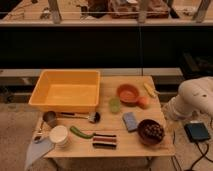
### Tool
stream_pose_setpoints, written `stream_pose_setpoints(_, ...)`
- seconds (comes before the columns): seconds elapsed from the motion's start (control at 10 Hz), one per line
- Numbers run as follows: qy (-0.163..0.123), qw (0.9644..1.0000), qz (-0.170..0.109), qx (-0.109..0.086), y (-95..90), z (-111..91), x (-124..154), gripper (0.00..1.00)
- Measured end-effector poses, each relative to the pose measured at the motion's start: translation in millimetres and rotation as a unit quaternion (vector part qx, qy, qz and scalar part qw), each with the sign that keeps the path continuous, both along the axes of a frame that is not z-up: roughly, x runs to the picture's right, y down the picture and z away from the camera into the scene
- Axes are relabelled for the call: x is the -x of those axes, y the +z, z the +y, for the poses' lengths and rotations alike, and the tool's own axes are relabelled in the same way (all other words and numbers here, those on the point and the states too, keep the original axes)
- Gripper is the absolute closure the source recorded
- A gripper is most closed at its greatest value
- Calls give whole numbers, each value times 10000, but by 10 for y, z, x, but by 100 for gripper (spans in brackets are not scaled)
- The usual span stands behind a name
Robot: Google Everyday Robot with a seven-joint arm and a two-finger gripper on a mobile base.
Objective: Place grapes in plastic cup
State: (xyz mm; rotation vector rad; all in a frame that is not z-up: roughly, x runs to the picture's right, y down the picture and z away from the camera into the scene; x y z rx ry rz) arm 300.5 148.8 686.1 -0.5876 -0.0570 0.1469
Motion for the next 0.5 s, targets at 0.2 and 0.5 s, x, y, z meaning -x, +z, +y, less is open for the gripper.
stream_pose_setpoints(0.2,63,9998,-97,155,126,74,33,35)
stream_pose_setpoints(0.5,71,9993,-75,362,186,231,134,35)
